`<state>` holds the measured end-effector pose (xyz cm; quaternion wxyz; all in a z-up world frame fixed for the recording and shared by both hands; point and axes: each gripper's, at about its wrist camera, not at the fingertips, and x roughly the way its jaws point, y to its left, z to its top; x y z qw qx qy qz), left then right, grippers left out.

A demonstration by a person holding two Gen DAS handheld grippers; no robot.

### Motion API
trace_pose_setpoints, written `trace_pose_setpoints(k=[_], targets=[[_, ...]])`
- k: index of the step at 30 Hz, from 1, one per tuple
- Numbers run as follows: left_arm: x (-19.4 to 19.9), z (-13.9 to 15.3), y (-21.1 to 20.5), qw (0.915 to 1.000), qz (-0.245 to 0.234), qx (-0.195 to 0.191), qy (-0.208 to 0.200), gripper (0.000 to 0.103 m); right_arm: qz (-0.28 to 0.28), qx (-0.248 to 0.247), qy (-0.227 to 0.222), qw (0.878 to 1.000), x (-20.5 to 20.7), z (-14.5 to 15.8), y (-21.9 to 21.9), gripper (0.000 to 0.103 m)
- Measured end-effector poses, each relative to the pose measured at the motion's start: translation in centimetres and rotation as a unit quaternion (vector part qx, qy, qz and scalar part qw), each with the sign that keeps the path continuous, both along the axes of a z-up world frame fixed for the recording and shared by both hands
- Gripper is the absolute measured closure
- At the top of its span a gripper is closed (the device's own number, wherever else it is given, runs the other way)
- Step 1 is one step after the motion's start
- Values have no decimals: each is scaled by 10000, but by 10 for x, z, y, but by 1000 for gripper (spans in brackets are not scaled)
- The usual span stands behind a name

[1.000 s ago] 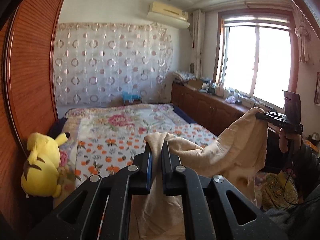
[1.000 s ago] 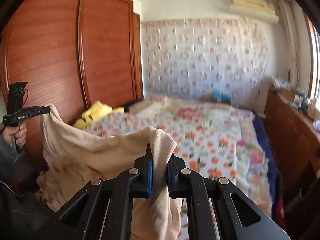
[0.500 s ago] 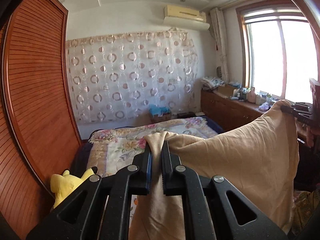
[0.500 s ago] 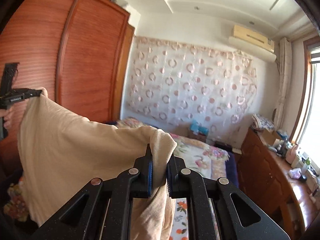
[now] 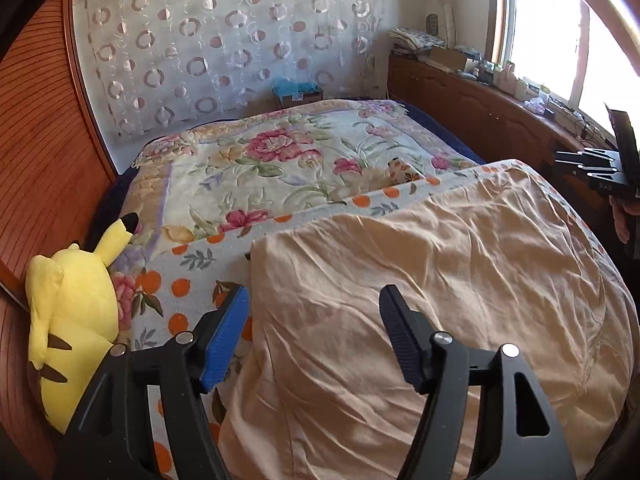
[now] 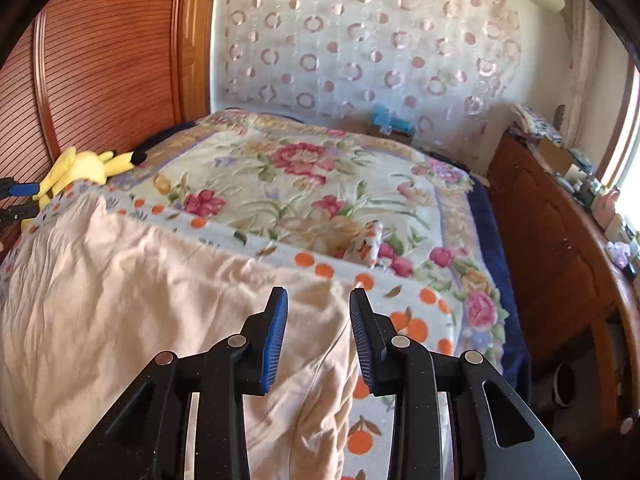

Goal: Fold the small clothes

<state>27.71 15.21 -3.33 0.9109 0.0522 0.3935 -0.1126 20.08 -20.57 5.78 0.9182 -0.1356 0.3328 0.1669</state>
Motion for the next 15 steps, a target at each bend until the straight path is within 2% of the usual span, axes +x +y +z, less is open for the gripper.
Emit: trace_pose_setpoints(k=[10, 15], targets=[[-9, -10, 2, 9988, -27, -422, 252, 31, 30, 335, 293, 9990, 18, -13, -32, 67], [-10, -14, -3, 9990, 36, -353, 266, 31, 18, 376, 395, 9985, 29, -20, -26, 67]])
